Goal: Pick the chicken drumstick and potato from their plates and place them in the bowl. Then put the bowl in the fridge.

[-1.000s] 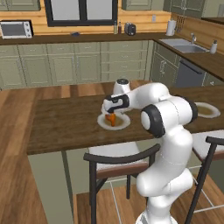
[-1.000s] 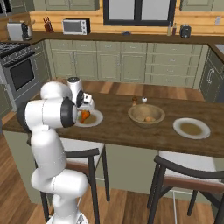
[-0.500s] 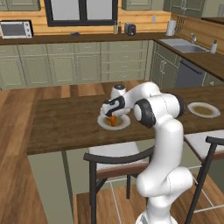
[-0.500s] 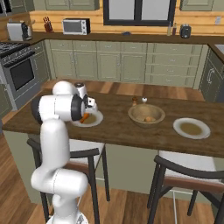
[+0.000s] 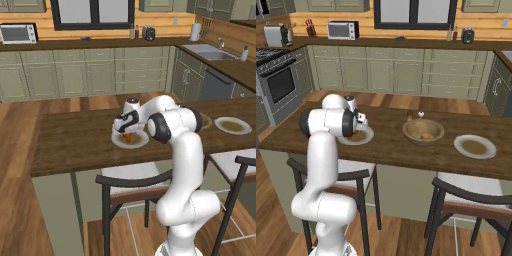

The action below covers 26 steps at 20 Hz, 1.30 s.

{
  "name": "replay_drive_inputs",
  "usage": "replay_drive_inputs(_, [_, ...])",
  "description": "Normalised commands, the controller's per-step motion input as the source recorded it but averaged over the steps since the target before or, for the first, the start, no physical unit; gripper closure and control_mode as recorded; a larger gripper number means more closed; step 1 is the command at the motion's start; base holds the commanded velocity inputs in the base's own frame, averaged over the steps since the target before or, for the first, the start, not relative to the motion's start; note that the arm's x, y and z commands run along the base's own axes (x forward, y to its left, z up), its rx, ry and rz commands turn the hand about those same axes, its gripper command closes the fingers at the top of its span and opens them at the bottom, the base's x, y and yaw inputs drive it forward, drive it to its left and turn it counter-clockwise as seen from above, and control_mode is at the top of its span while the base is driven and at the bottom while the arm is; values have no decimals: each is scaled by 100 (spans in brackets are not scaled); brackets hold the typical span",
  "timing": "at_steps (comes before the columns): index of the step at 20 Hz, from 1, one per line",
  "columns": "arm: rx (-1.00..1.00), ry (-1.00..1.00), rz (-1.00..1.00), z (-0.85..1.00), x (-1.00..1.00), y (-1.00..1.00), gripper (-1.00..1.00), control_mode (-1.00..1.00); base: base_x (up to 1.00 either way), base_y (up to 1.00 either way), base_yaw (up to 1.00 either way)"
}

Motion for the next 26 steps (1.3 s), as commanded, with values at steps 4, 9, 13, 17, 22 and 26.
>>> replay_drive_inputs(4, [3, 0, 0, -2, -30, -1, 100, -100, 0, 0, 0])
replay_drive_inputs(9, [2, -5, 0, 43, -94, -32, 100, -100, 0, 0, 0])
replay_drive_inputs(13, [0, -12, 0, 81, -100, -69, 100, -100, 0, 0, 0])
replay_drive_inputs(17, [-9, -9, 0, 74, -72, -68, 100, -100, 0, 0, 0])
replay_drive_inputs(22, [-18, 0, 0, 63, -22, -76, 100, -100, 0, 0, 0])
replay_drive_inputs(26, [-14, 0, 0, 48, -1, -87, 100, -100, 0, 0, 0])
